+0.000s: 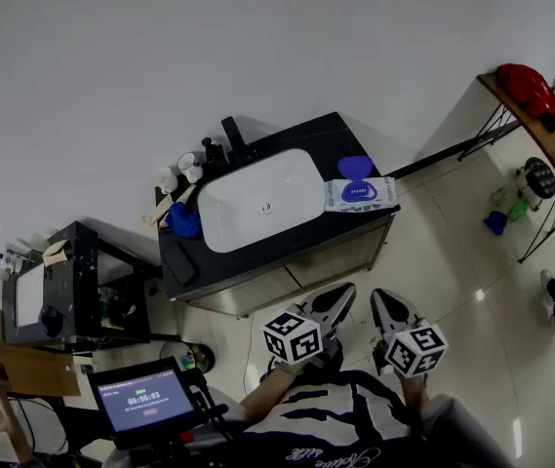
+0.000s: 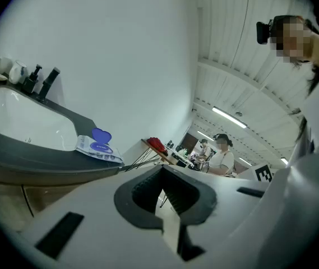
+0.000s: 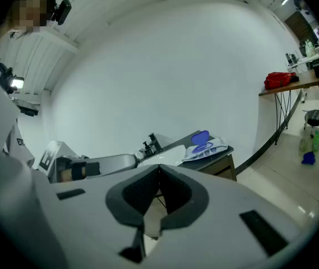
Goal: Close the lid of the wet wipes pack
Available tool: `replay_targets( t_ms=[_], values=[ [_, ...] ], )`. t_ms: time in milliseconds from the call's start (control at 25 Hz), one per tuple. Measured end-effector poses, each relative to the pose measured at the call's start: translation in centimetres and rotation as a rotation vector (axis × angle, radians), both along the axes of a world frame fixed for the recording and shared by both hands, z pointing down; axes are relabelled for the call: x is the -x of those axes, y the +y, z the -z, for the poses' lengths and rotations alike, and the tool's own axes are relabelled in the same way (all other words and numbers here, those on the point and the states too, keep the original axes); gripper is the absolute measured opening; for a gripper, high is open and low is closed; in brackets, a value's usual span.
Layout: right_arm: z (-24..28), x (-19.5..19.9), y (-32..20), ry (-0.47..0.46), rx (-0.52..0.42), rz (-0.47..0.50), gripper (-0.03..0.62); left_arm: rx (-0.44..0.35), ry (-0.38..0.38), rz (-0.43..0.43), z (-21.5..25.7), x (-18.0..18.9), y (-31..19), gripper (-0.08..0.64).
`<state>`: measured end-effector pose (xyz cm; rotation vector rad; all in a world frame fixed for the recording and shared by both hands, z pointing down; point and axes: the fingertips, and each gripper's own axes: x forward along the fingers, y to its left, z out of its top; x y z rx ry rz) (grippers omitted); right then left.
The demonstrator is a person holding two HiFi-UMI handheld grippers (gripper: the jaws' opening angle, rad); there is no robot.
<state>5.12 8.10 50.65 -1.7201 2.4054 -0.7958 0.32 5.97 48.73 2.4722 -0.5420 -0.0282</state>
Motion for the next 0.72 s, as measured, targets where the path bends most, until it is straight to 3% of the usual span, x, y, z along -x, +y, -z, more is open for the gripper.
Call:
replay_targets(
  t_ms=[120, 360, 720],
  values=[
    [0.0, 0.3, -1.9, 0.001, 0.01, -0.002, -0.002, 0.009, -0.006, -0.007, -0.4, 0.3, -1.7, 0.001],
    [-0.3, 0.5, -9.0, 0.002, 0.031, -0.062, -0.002, 0.044, 0.008, 0.006, -1.1, 2.2, -10.1, 0.0],
    [-1.0, -1.8, -11.9, 0.025, 0.088, -0.127, -0.002, 0.102, -0.016, -0.027, -3.2, 1.4, -13.7, 0.0]
  ],
)
